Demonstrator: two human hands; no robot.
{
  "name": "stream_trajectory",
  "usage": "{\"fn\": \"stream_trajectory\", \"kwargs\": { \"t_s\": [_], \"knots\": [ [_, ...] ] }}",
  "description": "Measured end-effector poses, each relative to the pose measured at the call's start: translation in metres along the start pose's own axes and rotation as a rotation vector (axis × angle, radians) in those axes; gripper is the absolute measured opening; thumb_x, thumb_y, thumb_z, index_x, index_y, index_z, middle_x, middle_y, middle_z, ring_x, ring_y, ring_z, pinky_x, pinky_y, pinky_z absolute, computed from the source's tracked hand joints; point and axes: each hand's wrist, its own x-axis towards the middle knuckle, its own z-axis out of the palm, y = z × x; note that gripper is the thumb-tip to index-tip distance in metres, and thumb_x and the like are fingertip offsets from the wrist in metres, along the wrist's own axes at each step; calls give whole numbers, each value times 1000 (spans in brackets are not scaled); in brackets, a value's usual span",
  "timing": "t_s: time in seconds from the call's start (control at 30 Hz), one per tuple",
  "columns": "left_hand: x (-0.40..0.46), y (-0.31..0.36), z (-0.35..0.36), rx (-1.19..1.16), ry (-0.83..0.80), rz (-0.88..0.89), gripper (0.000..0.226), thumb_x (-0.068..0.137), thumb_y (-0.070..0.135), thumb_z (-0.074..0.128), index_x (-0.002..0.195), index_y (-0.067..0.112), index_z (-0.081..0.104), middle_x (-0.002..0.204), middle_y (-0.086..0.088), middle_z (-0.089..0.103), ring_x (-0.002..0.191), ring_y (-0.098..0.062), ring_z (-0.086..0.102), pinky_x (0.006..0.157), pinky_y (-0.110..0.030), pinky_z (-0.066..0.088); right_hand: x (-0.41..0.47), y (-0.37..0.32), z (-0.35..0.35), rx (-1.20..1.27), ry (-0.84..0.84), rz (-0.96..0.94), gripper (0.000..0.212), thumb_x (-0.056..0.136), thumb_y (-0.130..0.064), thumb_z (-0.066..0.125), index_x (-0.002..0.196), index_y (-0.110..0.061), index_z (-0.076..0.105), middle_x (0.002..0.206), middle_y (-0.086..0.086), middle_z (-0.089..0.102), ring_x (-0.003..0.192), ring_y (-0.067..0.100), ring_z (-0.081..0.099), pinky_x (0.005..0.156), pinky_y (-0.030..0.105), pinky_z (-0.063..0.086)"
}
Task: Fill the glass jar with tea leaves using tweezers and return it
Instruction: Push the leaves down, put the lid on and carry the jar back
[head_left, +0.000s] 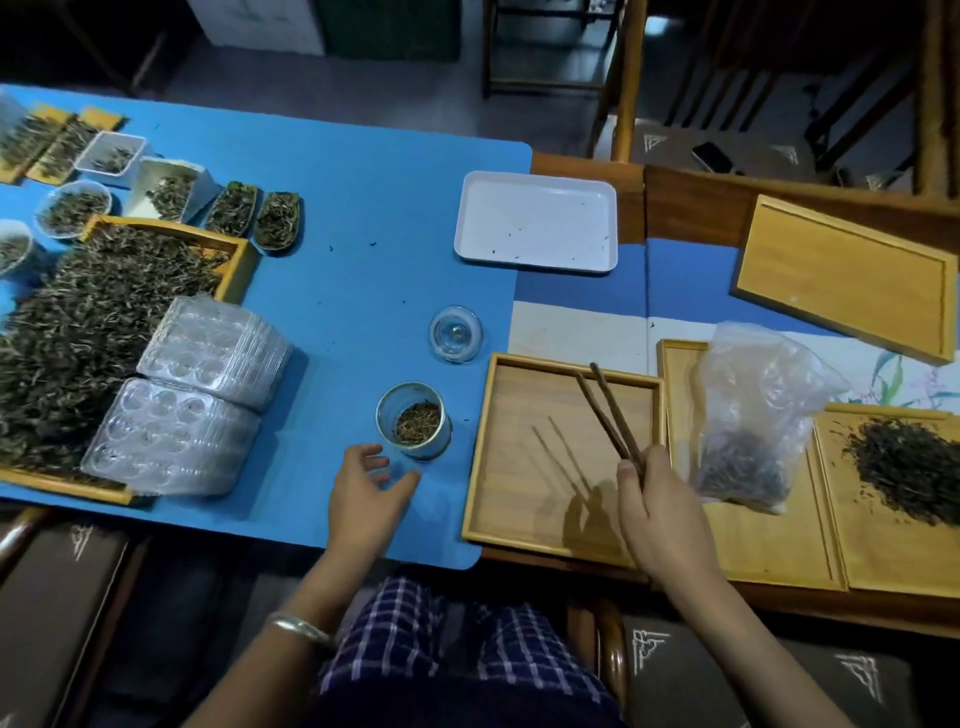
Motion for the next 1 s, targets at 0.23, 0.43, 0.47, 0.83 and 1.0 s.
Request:
{"fn": "stream_trajectory", "kwargs": {
  "t_s": [0.23, 0.43, 0.47, 0.83, 1.0],
  "knots": [
    [47, 21, -15, -31, -325, 261, 100, 60, 26, 91, 143, 31, 35, 142, 6, 45, 129, -10, 45, 104, -31, 41, -6, -58, 0, 87, -130, -186, 6, 95, -42, 39, 94, -37, 43, 59, -7, 54, 60, 5, 56, 45, 21, 36],
    [68, 36, -27, -4, -379, 400, 69, 52, 36, 87, 113, 38, 53, 111, 22, 63, 107, 3, 59, 91, -24, 49, -11, -107, 2, 3, -148, -166, 20, 94, -39, 48, 112, -34, 54, 75, -20, 61, 68, -1, 58, 55, 15, 42],
    [70, 37, -34, -1, -374, 425, 68, 53, 35, 86, 112, 38, 54, 110, 21, 64, 106, 3, 59, 90, -26, 50, -12, -115, 4, -7, -162, -151, 19, 93, -38, 50, 111, -33, 55, 71, -20, 59, 67, -1, 58, 55, 15, 42],
    [105, 67, -99, 346, -262, 779, 72, 59, 36, 75, 128, 26, 54, 121, 7, 57, 114, -19, 50, 96, -17, 27, 4, -199, 23, -343, -230, -284, 30, 96, -48, 33, 112, -32, 53, 98, -8, 63, 86, 16, 63, 66, 33, 45],
    [107, 76, -98, 400, -260, 817, 73, 60, 37, 78, 128, 27, 53, 120, 8, 57, 111, -19, 52, 96, -26, 36, 21, -214, 12, -520, -210, -397, 33, 97, -44, 27, 99, -25, 54, 88, -3, 61, 77, 21, 62, 56, 32, 39]
  ]
}}
